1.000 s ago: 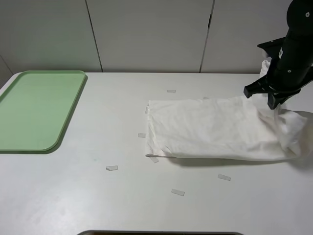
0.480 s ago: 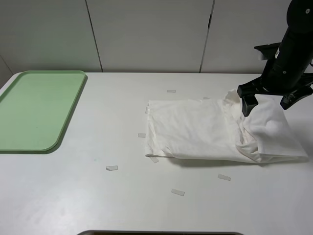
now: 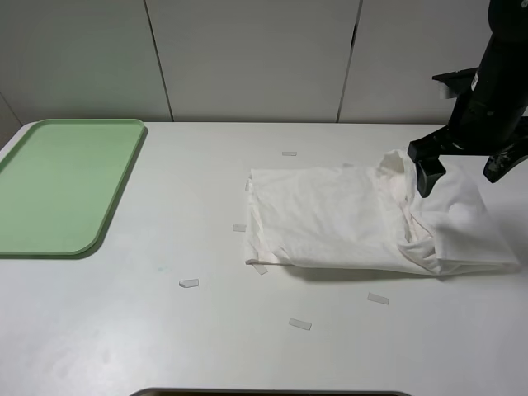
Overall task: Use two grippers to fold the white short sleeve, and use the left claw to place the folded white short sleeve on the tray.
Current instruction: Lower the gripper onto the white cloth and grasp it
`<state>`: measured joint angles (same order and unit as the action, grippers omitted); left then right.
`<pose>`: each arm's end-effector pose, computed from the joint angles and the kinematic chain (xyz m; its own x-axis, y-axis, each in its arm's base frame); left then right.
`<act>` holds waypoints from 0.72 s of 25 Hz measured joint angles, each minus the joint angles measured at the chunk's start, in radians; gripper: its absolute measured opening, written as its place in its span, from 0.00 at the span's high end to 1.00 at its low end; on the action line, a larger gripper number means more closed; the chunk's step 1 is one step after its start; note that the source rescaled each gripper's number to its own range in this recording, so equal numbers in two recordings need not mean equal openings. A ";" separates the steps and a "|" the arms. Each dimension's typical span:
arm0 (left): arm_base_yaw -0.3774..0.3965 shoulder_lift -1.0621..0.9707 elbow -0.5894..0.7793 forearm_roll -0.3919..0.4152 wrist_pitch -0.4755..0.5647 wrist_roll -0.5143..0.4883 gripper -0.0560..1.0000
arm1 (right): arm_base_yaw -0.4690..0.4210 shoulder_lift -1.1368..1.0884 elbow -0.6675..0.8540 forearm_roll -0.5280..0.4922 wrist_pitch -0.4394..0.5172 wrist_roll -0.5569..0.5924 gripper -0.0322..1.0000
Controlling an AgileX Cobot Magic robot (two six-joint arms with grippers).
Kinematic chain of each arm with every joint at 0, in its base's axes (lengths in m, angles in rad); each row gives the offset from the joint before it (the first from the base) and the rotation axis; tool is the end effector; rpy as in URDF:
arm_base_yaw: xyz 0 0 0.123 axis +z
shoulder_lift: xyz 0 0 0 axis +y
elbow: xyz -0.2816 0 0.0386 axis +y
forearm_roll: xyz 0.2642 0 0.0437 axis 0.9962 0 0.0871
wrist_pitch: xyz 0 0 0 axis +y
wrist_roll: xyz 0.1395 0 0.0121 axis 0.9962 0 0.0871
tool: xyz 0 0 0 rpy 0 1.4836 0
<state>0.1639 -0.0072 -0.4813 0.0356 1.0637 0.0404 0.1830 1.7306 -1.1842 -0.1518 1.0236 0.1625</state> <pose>0.0531 0.0132 0.2565 -0.4725 -0.0197 -0.8811 -0.1632 0.9844 0.0655 0.3417 0.0448 0.1567 -0.9897 -0.0995 -0.1034 -0.0868 0.9889 -0.1204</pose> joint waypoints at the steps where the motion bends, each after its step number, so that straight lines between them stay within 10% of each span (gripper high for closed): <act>1: 0.000 0.000 0.000 0.000 0.000 0.000 0.12 | 0.000 -0.001 -0.009 0.000 0.020 -0.008 0.00; 18: 0.000 0.000 0.000 0.000 0.000 0.000 0.12 | 0.000 -0.405 -0.025 0.045 0.191 -0.070 0.00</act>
<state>0.1639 -0.0072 -0.4813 0.0356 1.0637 0.0404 0.1830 1.3258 -1.2090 -0.1063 1.2142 0.0920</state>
